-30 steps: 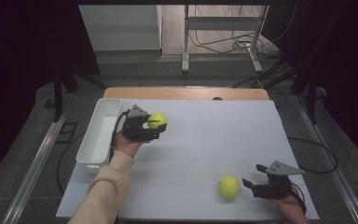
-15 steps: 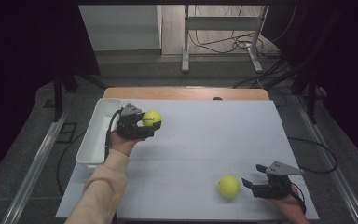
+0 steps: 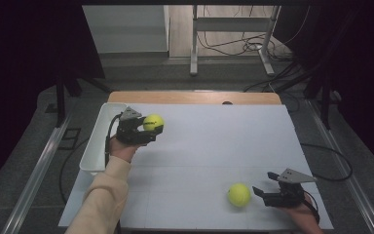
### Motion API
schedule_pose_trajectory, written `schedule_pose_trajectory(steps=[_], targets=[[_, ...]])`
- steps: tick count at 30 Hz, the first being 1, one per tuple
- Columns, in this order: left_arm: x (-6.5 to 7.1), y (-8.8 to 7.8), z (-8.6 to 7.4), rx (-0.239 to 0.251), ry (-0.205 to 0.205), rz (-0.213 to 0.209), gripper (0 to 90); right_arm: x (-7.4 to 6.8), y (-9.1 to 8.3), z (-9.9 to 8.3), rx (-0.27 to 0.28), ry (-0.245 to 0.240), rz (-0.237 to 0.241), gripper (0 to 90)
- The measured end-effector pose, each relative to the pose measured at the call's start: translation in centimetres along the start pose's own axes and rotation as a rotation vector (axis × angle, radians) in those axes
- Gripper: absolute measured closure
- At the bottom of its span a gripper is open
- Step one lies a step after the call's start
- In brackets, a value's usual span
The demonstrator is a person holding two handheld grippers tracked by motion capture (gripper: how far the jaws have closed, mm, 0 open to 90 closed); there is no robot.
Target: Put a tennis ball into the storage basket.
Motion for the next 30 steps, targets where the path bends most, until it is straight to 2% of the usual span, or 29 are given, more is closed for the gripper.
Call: schedule_pose_trajectory(steps=[20, 30], targets=[[-2.6, -1.8, 0.1, 0.029, -0.054, 0.047, 26.7, 0.0, 0.1, 0.0, -0.004, 0.001, -0.002, 17.5], [-4.1, -3.2, 0.5, 0.047, -0.077, 0.077, 26.7, 0.0, 0.0, 0.0, -0.003, -0.001, -0.003, 17.5]])
Point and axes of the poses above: each handheld gripper's, and its own axes: y roughly forward along the jaws, z roughly out of its top, x roughly to its right, the point moved 6 cm from there along y, roughly forward along the jaws, and after that the axes turned 4 degrees about -x, right-handed, at the moved point
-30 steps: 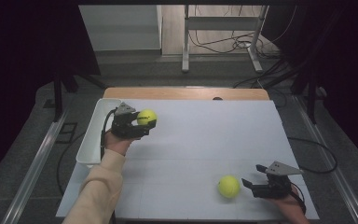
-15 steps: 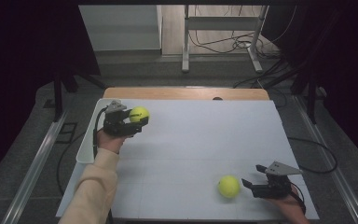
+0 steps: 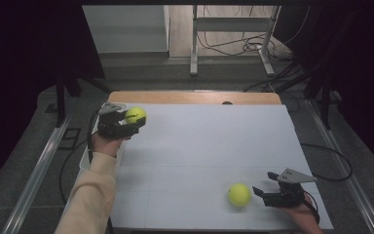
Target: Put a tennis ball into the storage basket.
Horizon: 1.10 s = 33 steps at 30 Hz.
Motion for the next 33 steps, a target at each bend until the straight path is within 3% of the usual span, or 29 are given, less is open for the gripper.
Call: schedule_pose_trajectory(steps=[24, 33], targets=[[-5.3, -0.1, -0.3, -0.035, -0.089, 0.128, 26.7, 0.0, 0.0, 0.0, 0.001, -0.001, 0.002, 17.6], [-6.9, 0.4, -0.4, -0.061, -0.092, 0.193, 26.7, -0.1, 0.0, 0.0, -0.001, -0.002, 0.003, 17.6]])
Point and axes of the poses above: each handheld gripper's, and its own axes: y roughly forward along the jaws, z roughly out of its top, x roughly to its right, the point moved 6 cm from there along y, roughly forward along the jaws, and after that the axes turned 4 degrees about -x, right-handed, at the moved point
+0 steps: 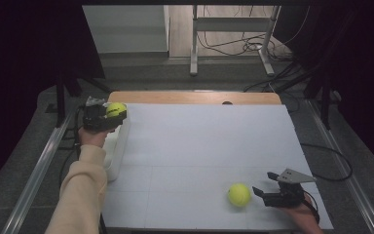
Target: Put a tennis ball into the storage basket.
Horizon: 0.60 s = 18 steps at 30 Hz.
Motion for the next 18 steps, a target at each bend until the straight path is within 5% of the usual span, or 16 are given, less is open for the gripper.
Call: schedule_pose_trajectory(steps=[18], targets=[[-2.4, 1.5, -0.6, -0.051, -0.043, 0.063, 26.7, 0.1, 0.1, -0.1, -0.004, 0.002, -0.005, 17.6]])
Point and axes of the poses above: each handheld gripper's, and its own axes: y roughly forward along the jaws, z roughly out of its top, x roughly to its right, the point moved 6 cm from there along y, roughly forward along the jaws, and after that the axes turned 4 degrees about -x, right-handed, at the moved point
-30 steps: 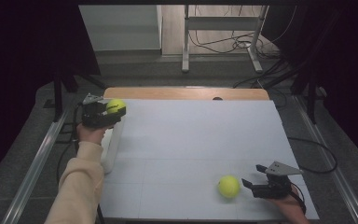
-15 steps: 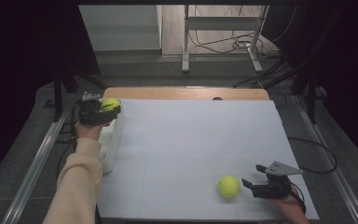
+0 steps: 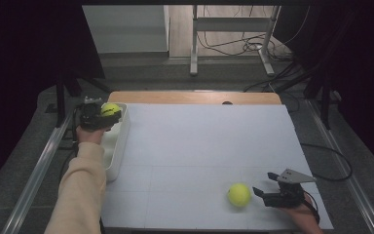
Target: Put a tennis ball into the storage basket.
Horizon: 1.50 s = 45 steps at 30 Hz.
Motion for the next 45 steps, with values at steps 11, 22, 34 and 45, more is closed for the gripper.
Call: schedule_pose_trajectory(steps=[11, 22, 34, 45], targets=[[-0.4, 1.2, 0.2, -0.041, 0.009, 0.036, 26.7, 0.1, 0.0, -0.1, -0.008, 0.006, -0.003, 17.6], [-0.9, 2.2, 0.0, -0.095, 0.025, 0.064, 26.7, 0.1, 0.0, -0.1, -0.008, 0.012, -0.007, 17.7], [-1.0, 2.9, -0.1, -0.118, 0.029, 0.083, 26.7, 0.2, 0.0, -0.2, -0.013, 0.011, -0.008, 17.7], [-1.4, 3.3, -0.3, -0.136, 0.026, 0.095, 26.6, 0.1, 0.1, -0.2, -0.015, 0.011, -0.006, 17.7]])
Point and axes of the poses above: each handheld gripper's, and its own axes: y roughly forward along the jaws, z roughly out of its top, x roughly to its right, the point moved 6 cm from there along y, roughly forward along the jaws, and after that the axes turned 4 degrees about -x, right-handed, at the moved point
